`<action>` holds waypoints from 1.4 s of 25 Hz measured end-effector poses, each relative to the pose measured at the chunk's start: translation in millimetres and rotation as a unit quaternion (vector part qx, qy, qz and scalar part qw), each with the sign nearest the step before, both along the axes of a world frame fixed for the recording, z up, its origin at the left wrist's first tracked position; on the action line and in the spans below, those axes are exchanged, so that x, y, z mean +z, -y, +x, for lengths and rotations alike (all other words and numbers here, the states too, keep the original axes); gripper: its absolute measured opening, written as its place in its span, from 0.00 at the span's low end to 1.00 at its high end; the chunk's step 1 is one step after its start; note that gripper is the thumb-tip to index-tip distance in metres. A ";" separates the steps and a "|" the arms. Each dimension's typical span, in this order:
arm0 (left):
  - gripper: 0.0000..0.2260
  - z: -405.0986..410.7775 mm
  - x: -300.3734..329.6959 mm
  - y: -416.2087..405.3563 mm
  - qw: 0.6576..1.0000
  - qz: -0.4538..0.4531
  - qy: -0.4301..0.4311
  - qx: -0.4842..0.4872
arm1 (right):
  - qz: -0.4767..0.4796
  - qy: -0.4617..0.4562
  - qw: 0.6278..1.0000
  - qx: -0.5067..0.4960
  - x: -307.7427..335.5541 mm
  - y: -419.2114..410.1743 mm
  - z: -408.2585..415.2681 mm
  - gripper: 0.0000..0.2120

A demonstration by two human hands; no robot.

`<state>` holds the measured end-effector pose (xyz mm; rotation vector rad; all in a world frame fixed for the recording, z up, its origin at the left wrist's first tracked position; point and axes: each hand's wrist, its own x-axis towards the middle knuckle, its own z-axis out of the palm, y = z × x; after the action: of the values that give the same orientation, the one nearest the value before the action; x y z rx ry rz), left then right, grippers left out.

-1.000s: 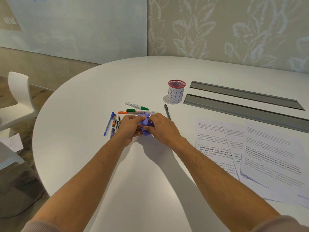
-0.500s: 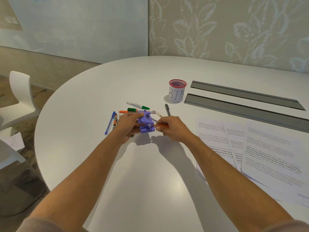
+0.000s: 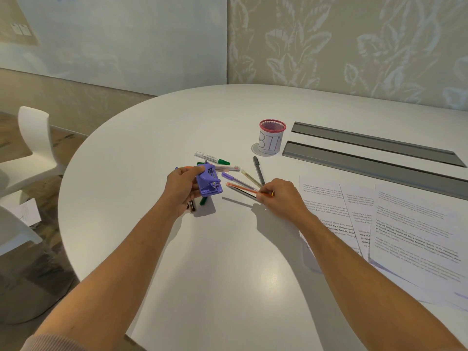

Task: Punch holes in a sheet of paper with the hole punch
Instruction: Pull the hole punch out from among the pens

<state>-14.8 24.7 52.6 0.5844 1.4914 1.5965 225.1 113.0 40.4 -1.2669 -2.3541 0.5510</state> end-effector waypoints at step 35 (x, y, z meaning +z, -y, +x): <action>0.08 156.8 -15.2 -19.9 0.948 -0.078 -0.083 -0.297 | 0.129 0.011 0.934 -0.334 -16.2 70.6 216.4 0.16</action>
<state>142.1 44.6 37.5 0.9863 1.3695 0.9718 441.5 42.4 24.2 -1.8054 -1.7570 0.0063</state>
